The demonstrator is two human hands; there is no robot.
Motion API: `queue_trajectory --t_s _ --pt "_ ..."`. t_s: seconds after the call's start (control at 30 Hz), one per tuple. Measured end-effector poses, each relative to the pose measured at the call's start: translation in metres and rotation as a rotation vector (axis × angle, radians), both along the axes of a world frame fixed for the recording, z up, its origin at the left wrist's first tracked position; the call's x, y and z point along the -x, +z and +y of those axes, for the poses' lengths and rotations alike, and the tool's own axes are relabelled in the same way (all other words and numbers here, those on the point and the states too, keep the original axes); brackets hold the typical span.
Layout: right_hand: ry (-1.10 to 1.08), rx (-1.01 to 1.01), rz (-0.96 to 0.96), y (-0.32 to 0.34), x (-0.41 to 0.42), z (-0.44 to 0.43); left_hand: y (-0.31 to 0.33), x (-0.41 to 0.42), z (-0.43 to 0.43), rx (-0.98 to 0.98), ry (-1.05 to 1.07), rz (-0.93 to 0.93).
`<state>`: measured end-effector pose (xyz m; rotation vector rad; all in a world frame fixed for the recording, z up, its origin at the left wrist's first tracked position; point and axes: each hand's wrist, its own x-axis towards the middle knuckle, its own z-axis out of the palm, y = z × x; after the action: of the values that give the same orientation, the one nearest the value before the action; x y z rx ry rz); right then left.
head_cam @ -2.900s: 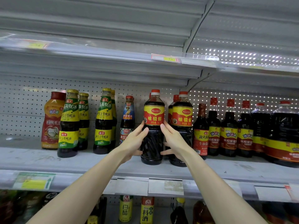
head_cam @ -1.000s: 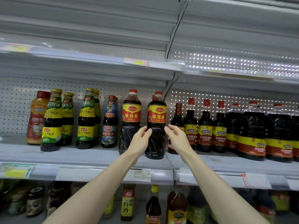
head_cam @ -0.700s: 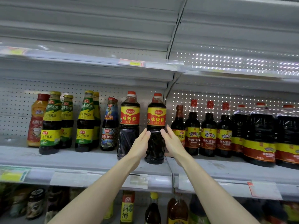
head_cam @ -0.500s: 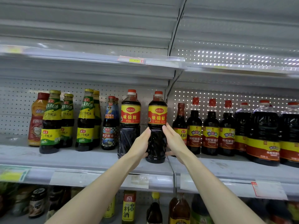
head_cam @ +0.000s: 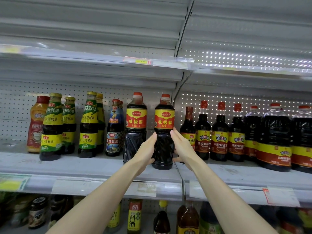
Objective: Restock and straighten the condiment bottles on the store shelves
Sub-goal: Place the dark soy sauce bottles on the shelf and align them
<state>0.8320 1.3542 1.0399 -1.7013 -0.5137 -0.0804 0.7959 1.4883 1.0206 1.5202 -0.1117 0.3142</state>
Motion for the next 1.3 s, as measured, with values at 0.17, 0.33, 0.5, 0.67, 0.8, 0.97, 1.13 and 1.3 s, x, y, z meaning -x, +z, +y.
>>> queue_trajectory --t_s 0.17,0.33,0.5,0.67,0.8,0.97,1.13,1.3 --pt "0.001 -0.004 0.006 0.0 0.001 0.0 0.001 0.001 0.0 0.0 0.01 -0.005" --pt "0.012 -0.002 -0.004 0.001 0.002 0.0 0.001 0.002 0.0 -0.006 0.008 -0.002" --pt "0.002 -0.002 -0.021 -0.002 0.005 -0.002 0.001 0.007 -0.002 0.009 0.019 -0.006" --pt "0.002 -0.053 -0.034 -0.001 0.018 -0.011 0.004 0.019 -0.005 -0.048 0.042 -0.039" --pt "-0.026 -0.064 -0.074 0.002 0.033 -0.021 0.005 0.038 -0.007 -0.132 0.16 -0.098" --pt "-0.026 -0.08 -0.124 -0.004 0.06 -0.033 -0.003 0.072 -0.016 -0.198 0.219 -0.155" --pt "-0.052 -0.055 -0.158 -0.026 0.093 -0.048 -0.025 0.112 -0.026 -0.273 0.228 -0.18" --pt "-0.073 -0.011 -0.126 -0.066 0.13 -0.057 -0.066 0.147 -0.024 -0.303 0.23 -0.131"
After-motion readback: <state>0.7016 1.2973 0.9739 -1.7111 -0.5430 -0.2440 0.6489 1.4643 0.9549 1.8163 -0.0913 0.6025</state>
